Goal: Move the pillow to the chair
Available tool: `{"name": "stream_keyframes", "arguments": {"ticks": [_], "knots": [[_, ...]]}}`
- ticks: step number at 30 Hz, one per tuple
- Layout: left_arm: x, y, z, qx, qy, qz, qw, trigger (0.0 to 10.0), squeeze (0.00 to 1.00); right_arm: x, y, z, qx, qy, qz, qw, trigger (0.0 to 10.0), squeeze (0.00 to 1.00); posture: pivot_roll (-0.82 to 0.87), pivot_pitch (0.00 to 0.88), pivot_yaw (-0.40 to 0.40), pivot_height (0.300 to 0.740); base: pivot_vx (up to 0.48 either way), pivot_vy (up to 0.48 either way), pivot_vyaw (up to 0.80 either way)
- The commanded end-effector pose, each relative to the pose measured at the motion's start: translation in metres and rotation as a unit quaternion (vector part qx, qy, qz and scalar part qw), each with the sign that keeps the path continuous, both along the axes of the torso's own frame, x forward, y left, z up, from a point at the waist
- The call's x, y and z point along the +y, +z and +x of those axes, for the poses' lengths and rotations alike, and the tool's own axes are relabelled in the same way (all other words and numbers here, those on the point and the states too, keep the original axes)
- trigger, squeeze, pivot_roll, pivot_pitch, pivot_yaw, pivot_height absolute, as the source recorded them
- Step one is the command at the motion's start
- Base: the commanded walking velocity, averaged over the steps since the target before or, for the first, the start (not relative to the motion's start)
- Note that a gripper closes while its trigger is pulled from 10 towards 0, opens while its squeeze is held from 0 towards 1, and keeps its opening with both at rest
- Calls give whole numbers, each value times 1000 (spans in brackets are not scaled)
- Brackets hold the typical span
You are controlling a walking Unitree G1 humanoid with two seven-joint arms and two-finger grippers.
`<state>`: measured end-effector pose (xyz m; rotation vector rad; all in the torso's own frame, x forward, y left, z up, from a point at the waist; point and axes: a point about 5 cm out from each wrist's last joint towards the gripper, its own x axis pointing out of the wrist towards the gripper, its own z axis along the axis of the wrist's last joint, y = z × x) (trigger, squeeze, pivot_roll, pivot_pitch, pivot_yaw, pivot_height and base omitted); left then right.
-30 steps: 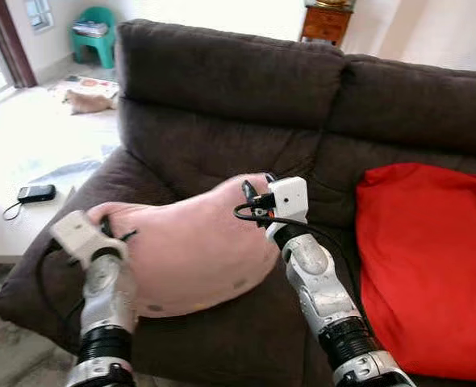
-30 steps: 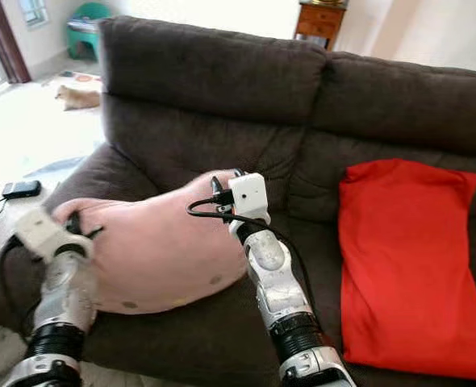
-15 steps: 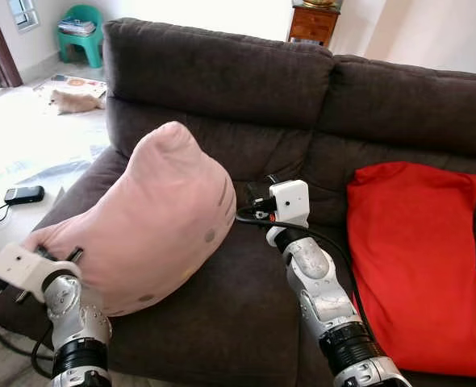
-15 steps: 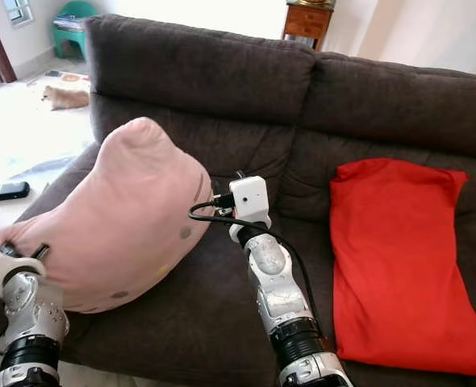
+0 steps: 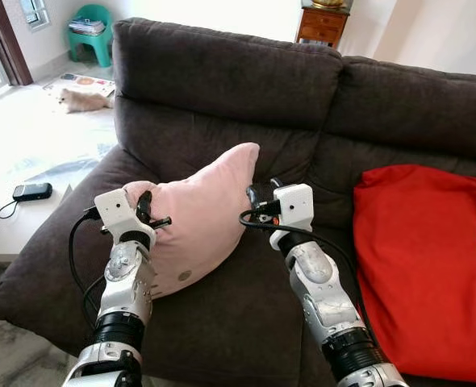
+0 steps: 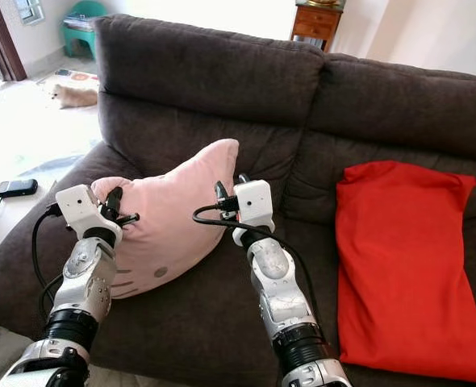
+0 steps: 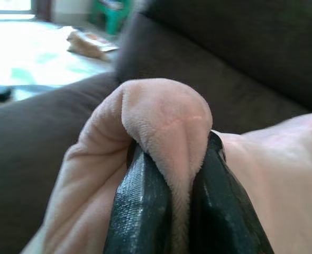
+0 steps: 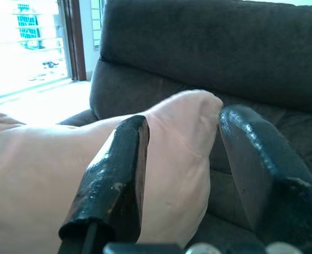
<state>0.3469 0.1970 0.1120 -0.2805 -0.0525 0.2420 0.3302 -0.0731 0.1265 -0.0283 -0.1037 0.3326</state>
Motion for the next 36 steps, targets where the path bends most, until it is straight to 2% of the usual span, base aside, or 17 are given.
{"name": "stream_keyframes", "arguments": {"ticks": [1, 2, 3, 4, 7, 12, 15, 17, 21, 23, 25, 27, 29, 32, 33, 34, 36], "knots": [[11, 3, 2, -1, 45, -23, 999, 10000, 0, -4, 5, 0, -6, -9, 7, 1000, 10000, 0, -9, 0, -110, 740, 0, 0, 0], [30, -1, -4, 7, 107, -46, 993, 10000, 0, -4, 5, 0, -6, -8, 8, 1000, 10000, 0, -9, 0, -109, 740, 0, 0, 0], [36, -3, -6, 9, 125, -49, 991, 10000, 0, -4, 5, 0, -7, -8, 8, 1000, 10000, 0, -9, 0, -109, 740, 0, 0, 0], [49, -8, -13, 17, 165, -58, 984, 10000, 0, -4, 5, 0, -7, -8, 8, 1000, 10000, 0, -6, 0, -110, 740, 0, 0, 0], [65, -17, -23, 35, 213, -67, 974, 10000, 0, -3, 5, 0, -7, -6, 9, 1000, 10000, 0, -5, 0, -110, 740, 0, 0, 0], [80, -25, -36, 47, 259, -68, 962, 10000, 0, -2, 5, -1, -7, -3, 10, 1000, 10000, 0, -4, 0, -110, 740, 0, 0, 0], [91, -29, -47, 51, 304, -64, 949, 10000, 0, -2, 5, -1, -7, -2, 11, 1000, 10000, 0, -2, 0, -111, 740, 0, 0, 0], [101, -29, -58, 48, 356, -54, 932, 10000, 0, -1, 6, -1, -7, -1, 12, 1000, 10000, 0, -3, 0, -112, 740, 0, 0, 0], [102, -29, -60, 51, 366, -51, 928, 10000, 0, -1, 5, -1, -7, 0, 12, 1000, 10000, 0, -1, 0, -115, 740, 0, 0, 0], [98, -30, -56, 51, 347, -58, 935, 10000, 0, -1, 5, -2, -6, 1, 11, 1000, 10000, 0, -1, 0, -115, 740, 0, 0, 0], [86, -28, -46, 45, 300, -56, 951, 10000, 0, -1, 5, -2, -6, 1, 11, 1000, 10000, 0, -2, 0, -115, 740, 0, 0, 0], [64, -23, -30, 27, 202, -55, 977, 10000, 0, -2, 5, -1, -6, 0, 12, 1000, 10000, 0, -3, 0, -115, 740, 0, 0, 0], [60, -21, -28, 22, 187, -49, 981, 10000, 0, -2, 5, -1, -6, 0, 12, 1000, 10000, 0, -3, 0, -115, 740, 0, 0, 0], [37, -12, -17, 4, 89, 1, 996, 10000, 0, -2, 5, -2, -7, -1, 12, 1000, 10000, 0, -7, 0, -112, 740, 0, 0, 0], [20, -5, -12, -13, 35, 39, 999, 10000, 0, -3, 5, -2, -7, -3, 12, 1000, 10000, 0, -7, 0, -111, 740, 0, 0, 0], [16, -3, -11, -20, 24, 56, 998, 10000, 0, -4, 5, -2, -7, -5, 13, 1000, 10000, 0, -11, 0, -109, 740, 0, 0, 0], [16, -3, -11, -19, 28, 50, 998, 10000, 0, -5, 5, -2, -7, -6, 12, 1000, 10000, 0, -10, 0, -109, 740, 0, 0, 0]]}}
